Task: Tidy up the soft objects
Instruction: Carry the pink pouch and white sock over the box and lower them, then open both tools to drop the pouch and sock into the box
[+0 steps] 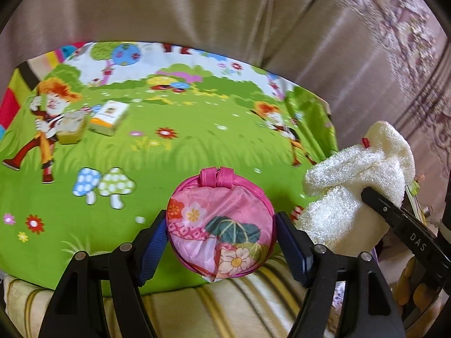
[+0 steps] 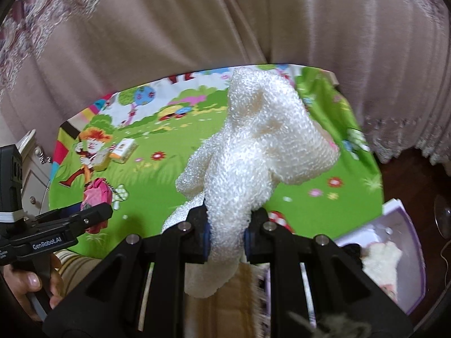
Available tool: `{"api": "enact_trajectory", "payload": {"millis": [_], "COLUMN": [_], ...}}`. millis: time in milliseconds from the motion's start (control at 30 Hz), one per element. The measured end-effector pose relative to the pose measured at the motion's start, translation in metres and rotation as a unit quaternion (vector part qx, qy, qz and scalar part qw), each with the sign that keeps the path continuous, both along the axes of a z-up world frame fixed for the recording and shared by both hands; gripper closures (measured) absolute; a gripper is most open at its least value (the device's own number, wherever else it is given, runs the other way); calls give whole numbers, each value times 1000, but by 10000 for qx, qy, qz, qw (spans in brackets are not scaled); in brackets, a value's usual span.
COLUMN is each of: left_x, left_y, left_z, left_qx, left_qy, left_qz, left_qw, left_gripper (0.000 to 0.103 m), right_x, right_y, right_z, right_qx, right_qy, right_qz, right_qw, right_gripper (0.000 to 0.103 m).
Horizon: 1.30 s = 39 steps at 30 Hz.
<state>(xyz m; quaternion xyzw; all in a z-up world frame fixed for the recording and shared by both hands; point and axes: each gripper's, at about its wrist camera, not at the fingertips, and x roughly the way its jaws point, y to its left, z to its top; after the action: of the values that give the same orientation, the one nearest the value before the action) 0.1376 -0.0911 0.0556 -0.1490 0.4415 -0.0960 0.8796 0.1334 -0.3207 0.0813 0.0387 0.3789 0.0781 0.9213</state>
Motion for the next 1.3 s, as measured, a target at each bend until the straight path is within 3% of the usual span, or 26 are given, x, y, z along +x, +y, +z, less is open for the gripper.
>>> {"api": "enact_trajectory", "payload": {"millis": [467,1000,1300], "left_x": [-17,-28,-34], "left_y": [-110,-202,-240], "left_z": [15,-1,-10], "left_qx": [80,163,91], "left_qy": [-72,177,370], "left_qz": [-1234,-2334,-2891], "left_qw": [9923,9721,9565], "left_gripper": [29,28,24], "right_x": [-45,-76,-80], "right_y": [-107,-211,-233], "right_z": [1,-18,-26], "right_qx": [94,101,73], "right_qy": [79,390,546], "right_qz": [-891,-2044,-2377], "right_qw": [9959,9781,9698], "right_gripper": [82,82,77]}}
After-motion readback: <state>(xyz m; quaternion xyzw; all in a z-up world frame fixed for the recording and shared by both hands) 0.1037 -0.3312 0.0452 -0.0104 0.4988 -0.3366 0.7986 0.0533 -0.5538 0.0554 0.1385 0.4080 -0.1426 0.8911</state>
